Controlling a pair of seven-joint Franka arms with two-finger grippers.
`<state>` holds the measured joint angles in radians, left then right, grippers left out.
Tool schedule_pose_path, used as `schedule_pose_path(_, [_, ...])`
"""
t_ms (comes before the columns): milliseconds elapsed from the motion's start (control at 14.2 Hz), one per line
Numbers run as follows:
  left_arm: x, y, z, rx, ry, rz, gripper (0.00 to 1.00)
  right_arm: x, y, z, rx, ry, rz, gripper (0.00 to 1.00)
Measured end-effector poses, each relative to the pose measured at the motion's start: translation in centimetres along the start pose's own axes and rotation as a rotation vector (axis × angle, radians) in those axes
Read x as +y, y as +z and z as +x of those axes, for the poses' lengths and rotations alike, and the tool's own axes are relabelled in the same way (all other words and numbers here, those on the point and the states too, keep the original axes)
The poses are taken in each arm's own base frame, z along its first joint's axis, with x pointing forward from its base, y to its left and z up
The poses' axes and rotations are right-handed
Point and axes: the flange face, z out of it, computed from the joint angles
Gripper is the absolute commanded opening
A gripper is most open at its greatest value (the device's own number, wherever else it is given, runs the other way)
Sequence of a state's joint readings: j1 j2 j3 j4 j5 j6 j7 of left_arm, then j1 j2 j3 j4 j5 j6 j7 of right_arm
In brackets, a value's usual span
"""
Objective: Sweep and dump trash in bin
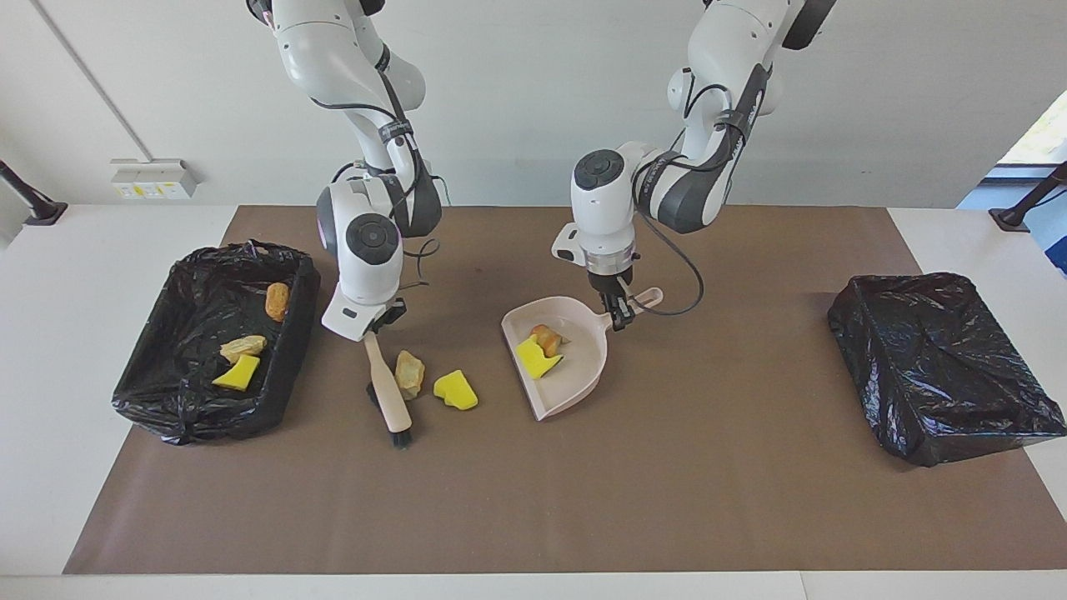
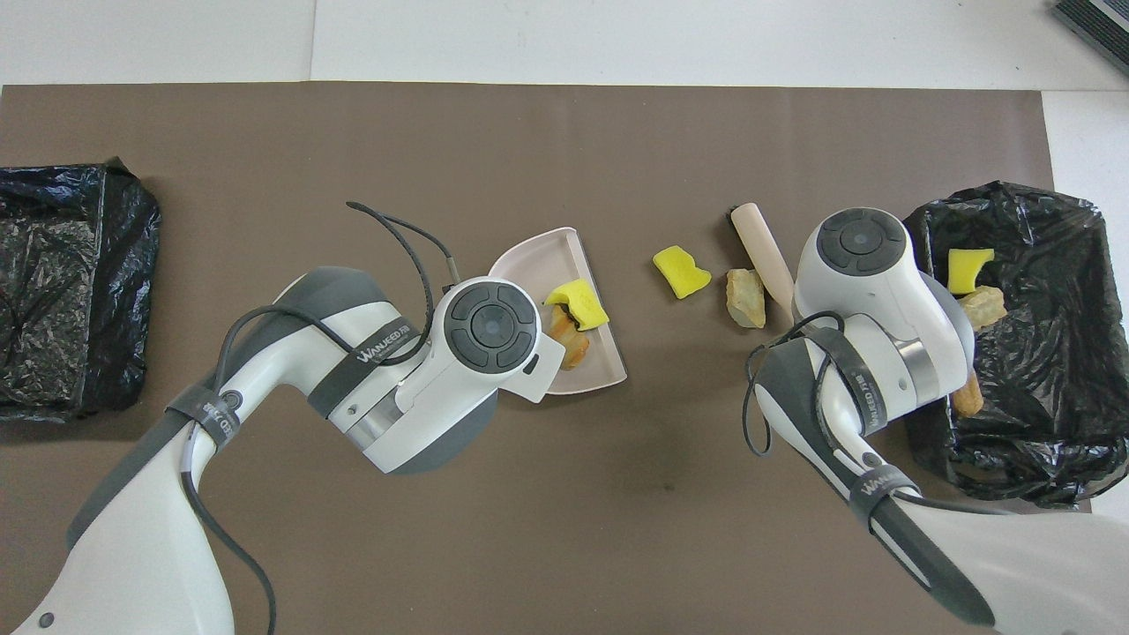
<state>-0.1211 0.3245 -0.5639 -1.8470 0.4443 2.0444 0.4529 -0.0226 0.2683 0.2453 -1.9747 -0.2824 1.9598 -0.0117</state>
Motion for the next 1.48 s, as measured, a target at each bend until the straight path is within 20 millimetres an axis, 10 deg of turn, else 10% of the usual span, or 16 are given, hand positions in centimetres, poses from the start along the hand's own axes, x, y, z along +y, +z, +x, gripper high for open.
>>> schedule_pose_path(916, [1.0, 1.0, -0.2, -0.05, 0.192, -0.021, 0.0, -19.4, -3.5, -2.8, -0.134, 0.139, 0.562, 0.0])
schedule_pose_path(1480, [1.0, 1.4, -0.6, -0.054, 0.267, -0.033, 0.0, -20.1, -4.9, -3.6, -0.116, 0.124, 0.493, 0.0])
